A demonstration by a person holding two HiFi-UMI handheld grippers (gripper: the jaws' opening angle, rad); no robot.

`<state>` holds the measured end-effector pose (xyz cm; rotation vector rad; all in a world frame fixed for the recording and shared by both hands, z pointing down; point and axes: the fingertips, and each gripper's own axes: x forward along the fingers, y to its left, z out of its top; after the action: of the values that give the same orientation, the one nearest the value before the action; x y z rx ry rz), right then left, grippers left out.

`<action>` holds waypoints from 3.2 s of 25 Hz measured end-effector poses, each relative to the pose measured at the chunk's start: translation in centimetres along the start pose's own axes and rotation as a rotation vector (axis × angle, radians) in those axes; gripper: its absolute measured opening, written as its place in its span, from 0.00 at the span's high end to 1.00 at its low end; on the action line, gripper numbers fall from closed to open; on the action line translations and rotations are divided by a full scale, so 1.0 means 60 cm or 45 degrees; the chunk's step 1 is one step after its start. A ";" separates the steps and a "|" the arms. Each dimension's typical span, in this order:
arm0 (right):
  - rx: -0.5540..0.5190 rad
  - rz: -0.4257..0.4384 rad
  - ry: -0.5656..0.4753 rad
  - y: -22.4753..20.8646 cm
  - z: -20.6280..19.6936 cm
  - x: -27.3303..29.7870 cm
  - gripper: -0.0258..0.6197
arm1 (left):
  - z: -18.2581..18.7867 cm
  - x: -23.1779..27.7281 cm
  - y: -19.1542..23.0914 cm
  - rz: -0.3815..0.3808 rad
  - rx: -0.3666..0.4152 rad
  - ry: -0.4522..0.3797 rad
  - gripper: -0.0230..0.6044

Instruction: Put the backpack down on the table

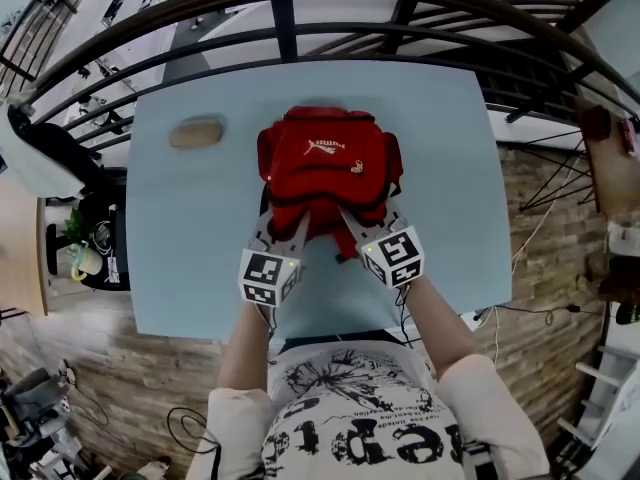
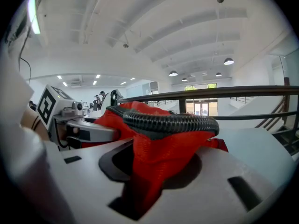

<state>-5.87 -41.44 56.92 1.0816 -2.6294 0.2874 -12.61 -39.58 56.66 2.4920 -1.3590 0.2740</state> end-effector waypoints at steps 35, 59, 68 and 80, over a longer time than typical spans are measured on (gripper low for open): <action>0.113 -0.165 0.163 0.044 -0.158 -0.095 0.35 | -0.144 -0.100 -0.008 0.239 -0.088 0.092 0.48; -0.080 -0.211 -0.280 0.077 0.118 -0.262 0.97 | 0.128 -0.225 -0.138 0.292 0.169 -0.280 0.93; -0.152 -0.191 -0.472 0.082 0.228 -0.304 0.97 | 0.251 -0.277 -0.163 0.305 0.279 -0.451 0.93; -0.180 -0.180 -0.501 0.061 0.264 -0.303 0.97 | 0.301 -0.267 -0.178 0.273 0.357 -0.510 0.93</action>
<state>0.98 -31.53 35.68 1.3845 -2.8299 -0.1566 -11.67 -27.61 33.13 2.7331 -1.8664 0.0038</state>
